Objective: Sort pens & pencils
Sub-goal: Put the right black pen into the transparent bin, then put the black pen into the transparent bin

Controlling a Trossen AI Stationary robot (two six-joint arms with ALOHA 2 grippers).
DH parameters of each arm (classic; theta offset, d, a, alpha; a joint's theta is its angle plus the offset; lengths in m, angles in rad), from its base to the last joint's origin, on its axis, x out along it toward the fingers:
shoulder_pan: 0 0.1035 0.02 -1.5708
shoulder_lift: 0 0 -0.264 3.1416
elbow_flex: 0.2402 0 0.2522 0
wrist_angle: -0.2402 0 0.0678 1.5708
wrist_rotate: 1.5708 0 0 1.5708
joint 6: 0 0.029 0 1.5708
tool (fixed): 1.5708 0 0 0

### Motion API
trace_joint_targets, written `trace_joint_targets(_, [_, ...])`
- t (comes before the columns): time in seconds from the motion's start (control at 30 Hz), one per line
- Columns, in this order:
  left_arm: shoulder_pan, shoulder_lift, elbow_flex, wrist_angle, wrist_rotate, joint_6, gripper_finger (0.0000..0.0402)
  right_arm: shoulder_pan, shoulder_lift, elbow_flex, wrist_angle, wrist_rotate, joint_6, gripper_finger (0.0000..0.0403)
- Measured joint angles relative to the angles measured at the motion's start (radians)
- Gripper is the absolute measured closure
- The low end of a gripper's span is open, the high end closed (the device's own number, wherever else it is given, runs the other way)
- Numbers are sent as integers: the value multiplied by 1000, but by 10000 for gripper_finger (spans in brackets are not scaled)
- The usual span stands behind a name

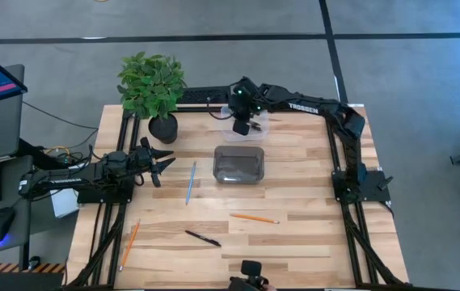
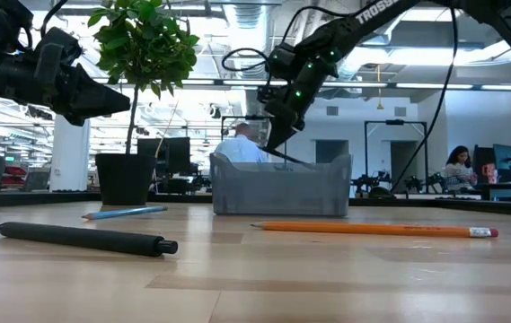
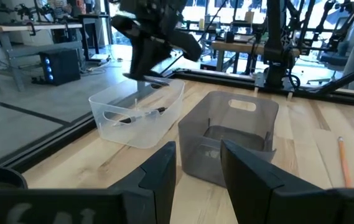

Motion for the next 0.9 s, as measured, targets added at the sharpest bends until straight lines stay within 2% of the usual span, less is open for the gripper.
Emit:
trace_joint_targets(0.4, [0, 0, 0, -1, 10, -2, 284, 1, 73, 0, -56, 19, 61, 339])
trace_joint_targets(0.9, [0, 0, 0, -1, 10, -3, 284, 4, 66, 1, -73, 77, 89, 269])
